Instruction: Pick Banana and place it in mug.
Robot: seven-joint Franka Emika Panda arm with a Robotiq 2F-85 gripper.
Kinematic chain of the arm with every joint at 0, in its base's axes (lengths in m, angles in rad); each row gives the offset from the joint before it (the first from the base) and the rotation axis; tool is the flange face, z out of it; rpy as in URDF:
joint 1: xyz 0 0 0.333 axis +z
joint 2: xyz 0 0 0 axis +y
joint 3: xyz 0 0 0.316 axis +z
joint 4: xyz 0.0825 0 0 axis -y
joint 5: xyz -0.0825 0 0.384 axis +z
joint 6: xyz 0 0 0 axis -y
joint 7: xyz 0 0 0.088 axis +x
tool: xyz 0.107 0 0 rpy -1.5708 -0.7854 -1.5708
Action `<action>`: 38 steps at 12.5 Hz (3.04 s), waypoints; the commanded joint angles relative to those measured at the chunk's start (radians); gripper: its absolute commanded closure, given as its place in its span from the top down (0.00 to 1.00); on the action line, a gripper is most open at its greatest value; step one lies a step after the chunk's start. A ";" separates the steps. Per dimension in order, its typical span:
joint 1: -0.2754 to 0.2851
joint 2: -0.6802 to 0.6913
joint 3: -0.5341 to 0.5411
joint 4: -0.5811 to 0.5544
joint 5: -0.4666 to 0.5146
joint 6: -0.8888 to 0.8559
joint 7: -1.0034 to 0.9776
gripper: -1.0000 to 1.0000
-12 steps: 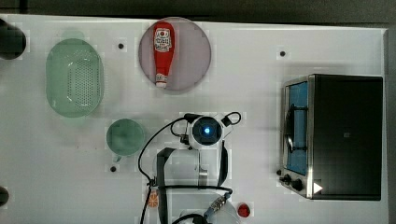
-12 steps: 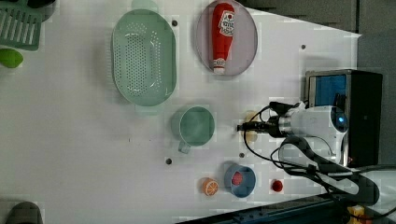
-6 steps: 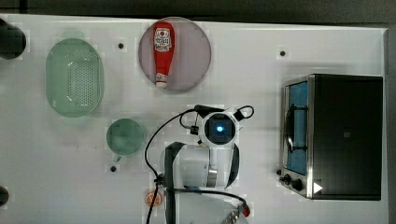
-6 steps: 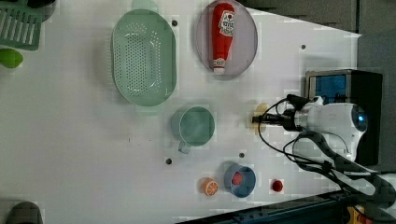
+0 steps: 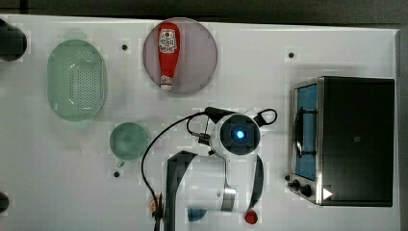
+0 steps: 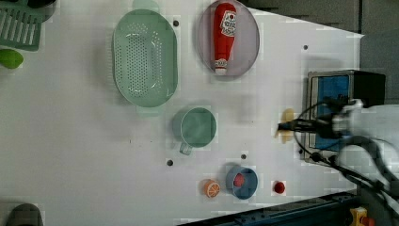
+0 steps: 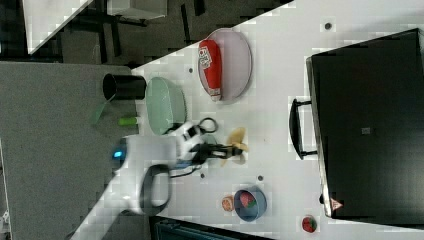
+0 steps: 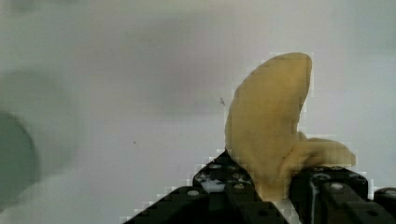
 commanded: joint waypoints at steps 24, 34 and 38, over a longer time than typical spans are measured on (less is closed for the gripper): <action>0.054 0.162 0.490 0.211 0.081 -0.043 0.783 0.25; 0.069 0.220 0.493 0.160 0.009 0.103 0.961 1.00; 0.058 0.140 0.477 0.175 0.014 0.110 0.969 1.00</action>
